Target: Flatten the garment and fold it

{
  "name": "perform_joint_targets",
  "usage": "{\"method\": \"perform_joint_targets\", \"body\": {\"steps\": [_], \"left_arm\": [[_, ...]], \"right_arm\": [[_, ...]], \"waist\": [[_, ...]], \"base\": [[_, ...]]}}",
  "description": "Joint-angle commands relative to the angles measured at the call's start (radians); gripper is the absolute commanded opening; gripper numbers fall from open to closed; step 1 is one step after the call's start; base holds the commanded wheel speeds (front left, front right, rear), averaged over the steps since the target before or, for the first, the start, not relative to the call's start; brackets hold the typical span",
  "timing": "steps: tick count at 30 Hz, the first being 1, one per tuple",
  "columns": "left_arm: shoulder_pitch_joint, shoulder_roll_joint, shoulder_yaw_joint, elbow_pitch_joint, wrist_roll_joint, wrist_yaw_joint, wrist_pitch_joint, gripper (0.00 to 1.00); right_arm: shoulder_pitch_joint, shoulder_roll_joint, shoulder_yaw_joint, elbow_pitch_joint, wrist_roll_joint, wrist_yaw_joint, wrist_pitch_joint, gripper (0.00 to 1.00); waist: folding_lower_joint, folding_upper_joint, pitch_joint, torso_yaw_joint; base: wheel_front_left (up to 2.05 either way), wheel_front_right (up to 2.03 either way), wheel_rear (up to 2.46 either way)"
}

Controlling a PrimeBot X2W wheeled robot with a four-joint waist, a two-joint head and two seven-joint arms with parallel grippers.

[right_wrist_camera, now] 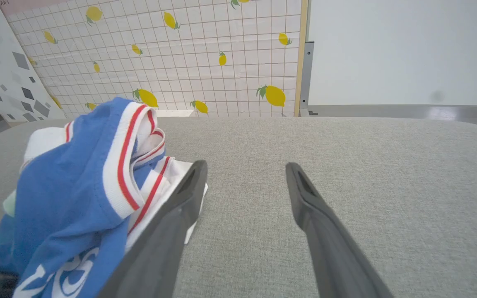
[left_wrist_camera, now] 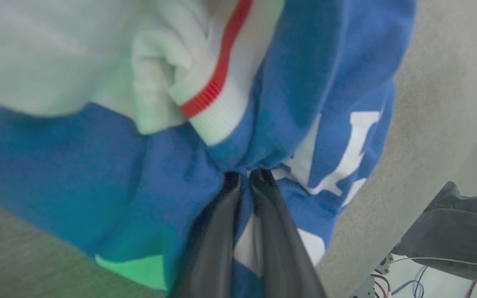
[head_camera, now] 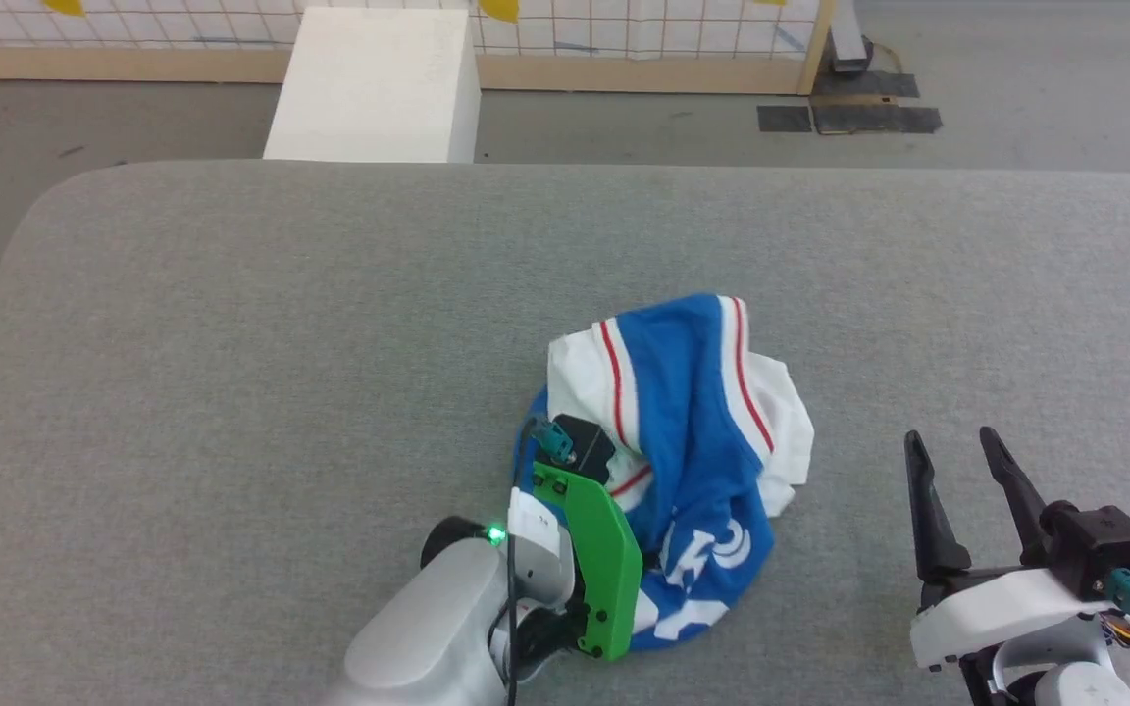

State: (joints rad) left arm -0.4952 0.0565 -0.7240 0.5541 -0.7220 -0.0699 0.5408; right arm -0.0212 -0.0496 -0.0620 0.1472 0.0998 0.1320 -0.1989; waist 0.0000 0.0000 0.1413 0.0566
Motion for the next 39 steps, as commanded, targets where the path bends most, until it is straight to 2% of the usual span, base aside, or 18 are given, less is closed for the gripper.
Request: {"method": "perform_joint_targets", "body": {"steps": [1,2,3,4,9,12,14,17,20,25,29,31,32,34,39], "left_arm": [[0.045,0.007,0.003,0.005,-0.026,0.010,0.021,0.00],[0.061,0.006,0.019,-0.007,-0.049,0.019,0.017,0.10],[0.072,0.004,0.038,-0.022,-0.072,0.026,0.006,0.41],[0.082,0.002,0.063,-0.044,-0.099,0.035,-0.011,1.00],[0.107,-0.002,0.198,-0.175,-0.220,0.062,-0.119,1.00],[0.115,0.008,0.307,-0.264,-0.229,0.084,-0.268,1.00],[0.130,0.034,0.375,-0.310,-0.196,0.101,-0.398,1.00],[0.184,0.090,0.445,-0.359,-0.085,0.141,-0.616,1.00],[0.257,0.128,0.465,-0.379,0.015,0.162,-0.759,1.00],[0.340,0.128,0.520,-0.450,0.169,0.177,-0.801,1.00],[0.402,0.069,0.583,-0.512,0.263,0.155,-0.802,1.00],[0.418,0.047,0.596,-0.518,0.295,0.138,-0.802,1.00],[0.427,0.019,0.603,-0.523,0.325,0.121,-0.802,1.00],[0.422,0.008,0.604,-0.528,0.341,0.111,-0.802,1.00],[0.408,-0.004,0.602,-0.537,0.359,0.101,-0.802,1.00]], "right_arm": [[-0.012,-0.001,-0.002,0.004,0.011,-0.001,-0.009,1.00],[-0.011,-0.001,-0.002,0.006,0.012,-0.001,-0.010,1.00],[-0.010,-0.001,-0.001,0.008,0.013,-0.001,-0.010,1.00],[-0.010,-0.001,-0.002,0.011,0.014,-0.001,-0.011,1.00],[-0.006,-0.001,-0.011,0.024,0.022,-0.001,-0.011,1.00],[-0.009,-0.001,-0.019,0.028,0.031,-0.001,-0.004,1.00],[-0.017,-0.001,-0.024,0.038,0.032,-0.001,0.012,1.00],[-0.039,-0.001,-0.028,0.049,0.029,-0.001,0.048,1.00],[-0.068,-0.001,-0.041,0.053,0.029,-0.001,0.091,1.00],[-0.144,-0.001,-0.024,0.064,-0.005,-0.001,0.244,1.00],[-0.240,-0.009,0.001,0.082,-0.051,-0.001,0.414,1.00],[-0.288,-0.031,0.035,0.105,-0.061,-0.001,0.514,1.00],[-0.360,-0.087,0.113,0.150,-0.071,-0.001,0.666,1.00],[-0.401,-0.130,0.165,0.180,-0.072,-0.001,0.747,1.00],[-0.467,-0.194,0.257,0.229,-0.037,-0.001,0.813,1.00]], "waist": [[0.0000,0.0000,-0.008,0.014],[0.0000,0.0000,-0.010,0.019],[0.0000,0.0000,-0.013,0.023],[0.0000,0.0000,-0.017,0.027],[0.0000,0.0000,-0.038,0.044],[0.0000,0.0000,-0.048,0.046],[0.0000,0.0000,-0.055,0.041],[0.0000,0.0000,-0.056,0.030],[0.0000,0.0000,-0.049,0.027],[0.0000,0.0000,-0.024,0.033],[0.0000,0.0000,0.003,0.051],[0.0000,0.0000,0.018,0.064],[0.0000,0.0000,0.047,0.093],[0.0000,0.0000,0.065,0.114],[0.0000,0.0000,0.104,0.159]], "base": [[0.00,0.00,0.00],[0.00,0.00,0.00],[0.00,0.00,0.00],[0.00,0.00,0.00],[0.00,0.00,0.00],[0.00,0.00,0.00],[0.00,0.00,0.00],[0.00,0.00,0.00],[0.00,0.00,0.00],[0.00,0.00,0.00],[0.00,0.00,0.00],[0.00,0.00,0.00],[0.00,0.00,0.00],[0.00,0.00,0.00],[0.00,0.00,0.00]]}}
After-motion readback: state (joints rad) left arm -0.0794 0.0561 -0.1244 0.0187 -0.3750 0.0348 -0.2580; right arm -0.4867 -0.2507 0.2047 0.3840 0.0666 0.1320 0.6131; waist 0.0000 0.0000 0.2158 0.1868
